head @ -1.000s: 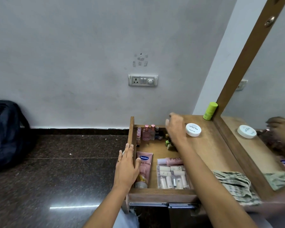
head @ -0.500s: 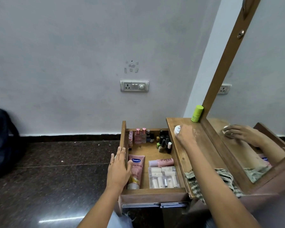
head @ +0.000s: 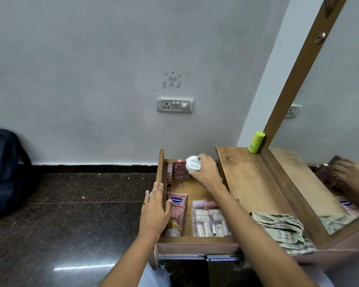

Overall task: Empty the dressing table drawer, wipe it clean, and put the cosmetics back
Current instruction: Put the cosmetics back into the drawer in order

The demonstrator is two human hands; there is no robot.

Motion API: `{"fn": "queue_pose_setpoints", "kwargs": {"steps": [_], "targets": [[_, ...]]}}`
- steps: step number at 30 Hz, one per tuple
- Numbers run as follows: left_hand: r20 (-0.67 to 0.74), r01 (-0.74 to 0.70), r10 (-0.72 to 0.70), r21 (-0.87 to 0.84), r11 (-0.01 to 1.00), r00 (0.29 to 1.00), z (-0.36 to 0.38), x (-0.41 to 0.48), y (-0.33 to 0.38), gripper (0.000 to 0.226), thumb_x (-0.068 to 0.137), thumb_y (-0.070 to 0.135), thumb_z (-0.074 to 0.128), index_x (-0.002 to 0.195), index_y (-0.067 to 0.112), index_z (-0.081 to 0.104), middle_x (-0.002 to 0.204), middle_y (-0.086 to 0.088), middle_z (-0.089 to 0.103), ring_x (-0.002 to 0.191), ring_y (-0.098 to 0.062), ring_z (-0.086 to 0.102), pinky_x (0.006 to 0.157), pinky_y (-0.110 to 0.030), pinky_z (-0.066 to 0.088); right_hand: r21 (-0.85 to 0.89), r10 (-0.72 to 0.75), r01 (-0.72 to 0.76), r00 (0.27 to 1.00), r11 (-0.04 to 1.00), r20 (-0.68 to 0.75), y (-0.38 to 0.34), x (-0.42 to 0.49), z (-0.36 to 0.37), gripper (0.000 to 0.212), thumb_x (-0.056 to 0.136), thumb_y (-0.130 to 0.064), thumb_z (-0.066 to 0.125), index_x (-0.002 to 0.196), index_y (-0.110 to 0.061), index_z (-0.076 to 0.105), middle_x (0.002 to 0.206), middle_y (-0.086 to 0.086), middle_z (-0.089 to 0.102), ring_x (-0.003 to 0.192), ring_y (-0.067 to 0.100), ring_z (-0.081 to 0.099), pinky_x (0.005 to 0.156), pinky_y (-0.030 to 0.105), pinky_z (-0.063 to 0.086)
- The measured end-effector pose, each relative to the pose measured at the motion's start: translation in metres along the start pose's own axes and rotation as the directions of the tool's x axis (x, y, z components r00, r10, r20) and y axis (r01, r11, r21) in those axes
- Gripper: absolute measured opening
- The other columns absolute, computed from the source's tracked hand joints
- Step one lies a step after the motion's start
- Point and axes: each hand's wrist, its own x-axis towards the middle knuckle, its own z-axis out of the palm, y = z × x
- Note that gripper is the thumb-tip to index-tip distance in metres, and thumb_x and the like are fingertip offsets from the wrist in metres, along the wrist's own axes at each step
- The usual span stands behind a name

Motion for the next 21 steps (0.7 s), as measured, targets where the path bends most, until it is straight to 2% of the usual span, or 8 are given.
{"fn": "queue_pose_setpoints", "kwargs": {"steps": [3,5,9,14,21], "targets": [[-0.008,0.003,-0.003,-0.013,1.000,1.000,0.000,0.000,0.000,0.063,0.098,0.043,0.044,0.154,0.029,0.016,0.161,0.012,0.007,0.149,-0.021,0.003,0.117,-0.042,0.019,-0.034,0.061,-0.057,0.987,0.998,0.146,-0.010,-0.008,0.041,0.059,0.075,-0.030,0.076,0.123,-0.009,0.048,0.119,0.012,0.052,0.107,0.026,0.052,0.088,0.035,0.050],[-0.005,-0.008,0.008,-0.012,1.000,1.000,0.000,-0.001,0.000,0.063,0.099,0.043,0.044,0.154,0.028,0.016,0.161,0.012,0.007,0.149,-0.021,0.003,0.118,-0.040,0.018,-0.087,0.120,-0.105,0.974,0.991,0.190,-0.008,-0.011,0.062,0.062,0.078,-0.030,0.075,0.127,-0.008,0.044,0.124,0.014,0.051,0.112,0.027,0.052,0.090,0.034,0.049],[-0.013,-0.008,0.008,-0.016,1.000,1.000,0.001,-0.001,0.000,0.064,0.098,0.044,0.044,0.154,0.028,0.016,0.161,0.013,0.006,0.149,-0.020,0.002,0.118,-0.038,0.017,-0.172,0.189,-0.159,0.966,0.972,0.174,-0.003,-0.010,0.085,0.067,0.082,-0.031,0.072,0.134,-0.006,0.039,0.131,0.016,0.049,0.118,0.028,0.052,0.091,0.031,0.047],[-0.019,-0.022,0.021,-0.016,1.000,1.000,0.002,0.000,-0.002,0.063,0.099,0.043,0.043,0.154,0.027,0.016,0.161,0.012,0.007,0.149,-0.019,0.001,0.118,-0.034,0.014,-0.113,0.227,-0.210,0.959,0.971,0.172,0.004,-0.006,0.100,0.067,0.081,-0.024,0.075,0.134,-0.006,0.038,0.134,0.017,0.045,0.119,0.030,0.051,0.093,0.033,0.047],[-0.019,-0.019,0.019,-0.011,1.000,1.000,0.002,0.001,-0.001,0.063,0.099,0.043,0.044,0.154,0.027,0.017,0.160,0.012,0.008,0.149,-0.020,0.001,0.118,-0.035,0.014,-0.095,0.211,-0.196,0.959,0.976,0.189,0.006,-0.010,0.102,0.063,0.083,-0.030,0.073,0.133,-0.007,0.042,0.134,0.015,0.042,0.120,0.030,0.049,0.096,0.036,0.048]]}}
